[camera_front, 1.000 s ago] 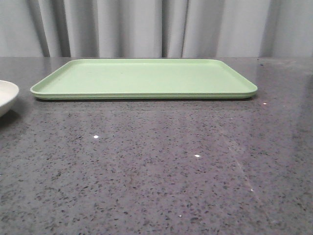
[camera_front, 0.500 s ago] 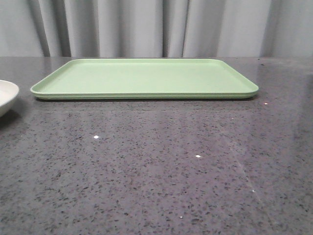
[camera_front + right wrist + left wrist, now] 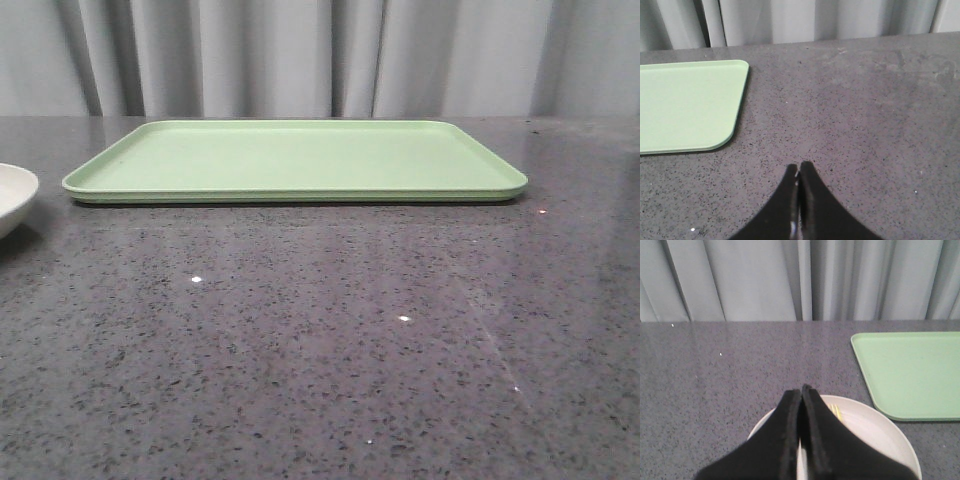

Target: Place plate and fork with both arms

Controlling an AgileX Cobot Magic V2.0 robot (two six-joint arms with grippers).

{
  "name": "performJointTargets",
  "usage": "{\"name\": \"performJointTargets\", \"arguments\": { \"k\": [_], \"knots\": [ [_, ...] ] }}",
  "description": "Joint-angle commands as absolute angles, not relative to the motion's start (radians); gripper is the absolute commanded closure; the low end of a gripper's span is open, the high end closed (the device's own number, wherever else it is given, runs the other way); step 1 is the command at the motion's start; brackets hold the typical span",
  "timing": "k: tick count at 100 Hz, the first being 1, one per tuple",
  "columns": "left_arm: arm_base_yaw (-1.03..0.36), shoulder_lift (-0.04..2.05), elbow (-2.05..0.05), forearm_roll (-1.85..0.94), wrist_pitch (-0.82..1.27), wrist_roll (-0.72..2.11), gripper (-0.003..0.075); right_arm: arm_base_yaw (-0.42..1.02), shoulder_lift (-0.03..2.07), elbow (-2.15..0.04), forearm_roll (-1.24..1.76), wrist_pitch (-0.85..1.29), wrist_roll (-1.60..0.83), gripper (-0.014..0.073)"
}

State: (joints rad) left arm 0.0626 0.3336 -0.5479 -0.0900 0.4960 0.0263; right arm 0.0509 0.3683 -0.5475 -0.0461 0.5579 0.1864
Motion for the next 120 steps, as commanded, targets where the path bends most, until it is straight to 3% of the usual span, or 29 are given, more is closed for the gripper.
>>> {"name": "performJointTargets", "arguments": {
  "k": [1,15,22,31,45,56,97,120],
  "knots": [
    [0.064,0.425,-0.641,-0.116,0.504,0.02,0.074,0.046,0.458,-0.647,-0.057,0.563,0.175,0.0656],
    [0.064,0.531,-0.703,-0.123,0.55,0.02,0.0733,0.046,0.551,-0.717,-0.057,0.642,0.175,0.0652],
    [0.064,0.564,-0.717,-0.14,0.55,0.02,0.0689,0.046,0.585,-0.735,-0.057,0.662,0.175,0.0607],
    [0.064,0.585,-0.718,-0.149,0.531,0.02,0.0559,0.046,0.611,-0.737,-0.057,0.664,0.175,0.0485],
    [0.064,0.59,-0.718,-0.149,0.511,0.02,0.0327,0.046,0.612,-0.737,-0.057,0.664,0.175,0.0216],
    [0.064,0.59,-0.718,-0.149,0.504,0.02,0.0209,0.046,0.612,-0.737,-0.057,0.664,0.175,0.0114],
    [0.069,0.602,-0.718,-0.123,0.518,0.017,0.0228,0.046,0.612,-0.737,-0.038,0.645,0.176,0.0107],
    [0.162,0.686,-0.779,-0.073,0.615,-0.024,0.0228,0.046,0.612,-0.737,-0.038,0.648,0.176,0.0107]
  ]
}}
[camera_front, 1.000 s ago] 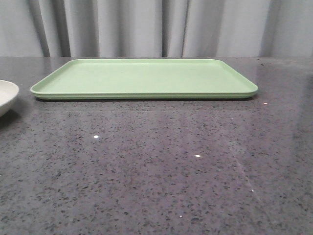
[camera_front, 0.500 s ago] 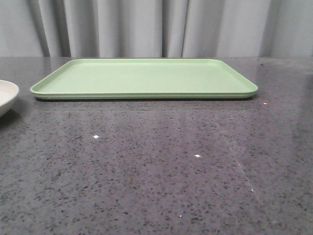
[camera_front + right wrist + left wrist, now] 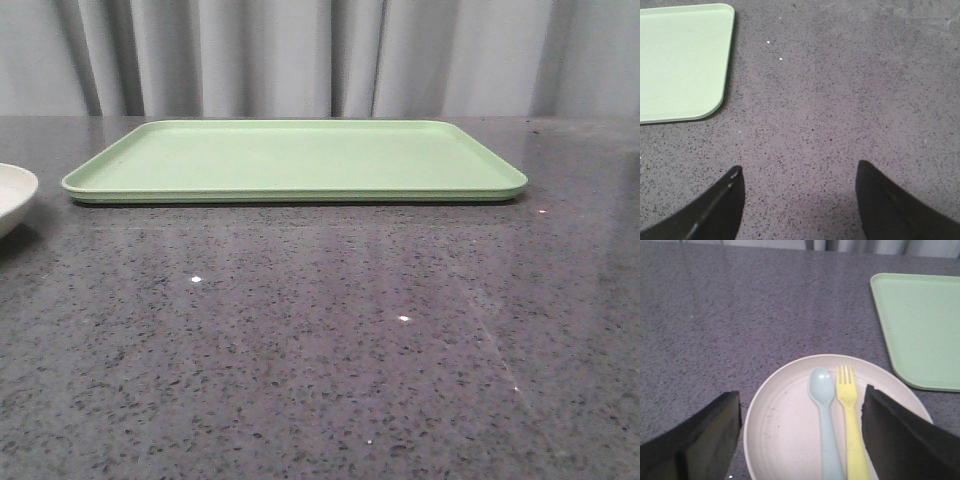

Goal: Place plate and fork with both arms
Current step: 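Grasp the cream plate rim with the left gripper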

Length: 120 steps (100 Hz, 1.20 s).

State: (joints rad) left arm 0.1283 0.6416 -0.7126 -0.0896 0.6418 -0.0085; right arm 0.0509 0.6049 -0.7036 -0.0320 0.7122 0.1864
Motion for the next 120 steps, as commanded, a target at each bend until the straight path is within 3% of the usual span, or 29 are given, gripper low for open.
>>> {"name": "performJointTargets", "arguments": {
  "k": [1,63,120],
  "knots": [
    [0.173,0.694,-0.786,-0.068,0.625,-0.024,0.0228,0.046,0.612,-0.737,-0.038,0.648,0.176,0.0107],
    [0.3,1.149,-0.929,-0.06,0.801,0.051,0.0228,0.046,0.612,-0.737,-0.038,0.65,0.176,0.0107],
    [0.3,1.315,-0.929,-0.068,0.813,0.08,0.0228,0.046,0.612,-0.737,-0.038,0.65,0.176,0.0107]
  ]
}}
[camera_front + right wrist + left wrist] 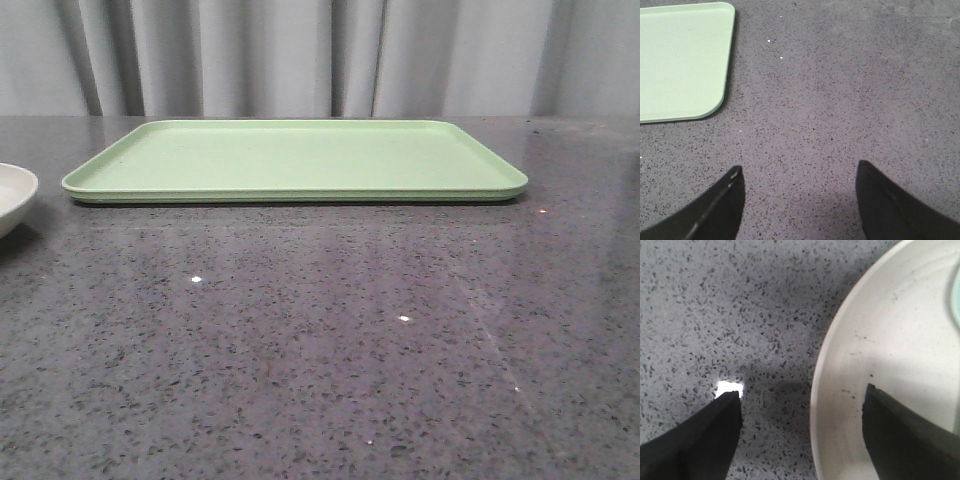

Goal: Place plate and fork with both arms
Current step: 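Grasp the cream plate rim with the left gripper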

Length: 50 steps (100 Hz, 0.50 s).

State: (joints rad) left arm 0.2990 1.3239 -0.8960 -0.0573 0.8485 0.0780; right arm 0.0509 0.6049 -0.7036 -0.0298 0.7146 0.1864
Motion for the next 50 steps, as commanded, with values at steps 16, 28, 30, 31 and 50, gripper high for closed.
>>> {"name": "performJointTargets", "arguments": {
  "k": [16,28,30,31,50],
  "knots": [
    [0.3,1.331,-0.929,-0.068,0.809,0.08,0.0231,0.046,0.612,-0.737,-0.038,0.65,0.176,0.0107],
    [0.3,1.348,-0.929,-0.07,0.807,0.08,0.0281,0.046,0.612,-0.737,-0.038,0.65,0.176,0.0107],
    [0.3,1.351,-0.929,-0.069,0.809,0.08,0.0296,0.046,0.612,-0.737,-0.038,0.65,0.176,0.0107],
    [0.3,1.353,-0.929,-0.069,0.809,0.08,0.0307,0.046,0.612,-0.737,-0.038,0.65,0.176,0.0107],
    [0.3,1.353,-0.929,-0.088,0.809,0.08,0.0487,0.046,0.612,-0.737,-0.038,0.651,0.176,0.0107]
  ]
}}
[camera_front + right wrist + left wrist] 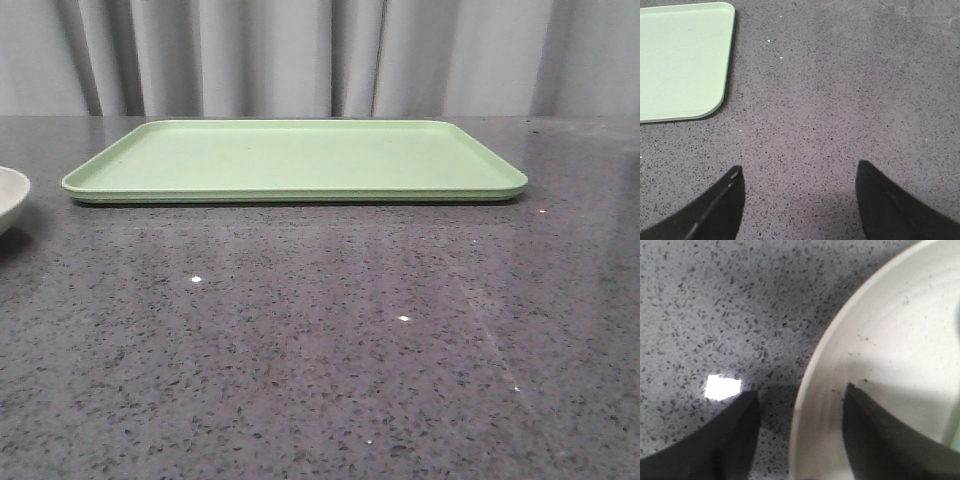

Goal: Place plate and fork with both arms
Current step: 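Grasp the cream plate rim with the left gripper, then lift the plate with the left gripper and carry it over the tray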

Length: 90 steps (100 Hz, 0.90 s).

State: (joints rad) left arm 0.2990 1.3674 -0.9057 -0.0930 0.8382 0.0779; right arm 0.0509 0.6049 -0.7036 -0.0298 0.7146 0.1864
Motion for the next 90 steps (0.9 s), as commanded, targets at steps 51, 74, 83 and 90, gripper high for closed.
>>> {"name": "performJointTargets", "arguments": {
  "k": [51,74,83,90],
  "knots": [
    [0.3,1.351,-0.929,-0.131,0.817,0.084,0.0741,0.046,0.612,-0.737,-0.038,0.651,0.176,0.0107],
    [0.3,1.308,-0.929,-0.224,0.842,0.179,0.0741,0.046,0.612,-0.737,-0.038,0.652,0.176,0.0107],
    [0.3,1.268,-0.929,-0.236,0.868,0.19,0.0741,0.046,0.612,-0.737,-0.038,0.654,0.176,0.0107],
    [0.306,1.238,-0.929,-0.236,0.884,0.195,0.0741,0.046,0.612,-0.737,-0.038,0.654,0.176,0.0107]
  ]
}}
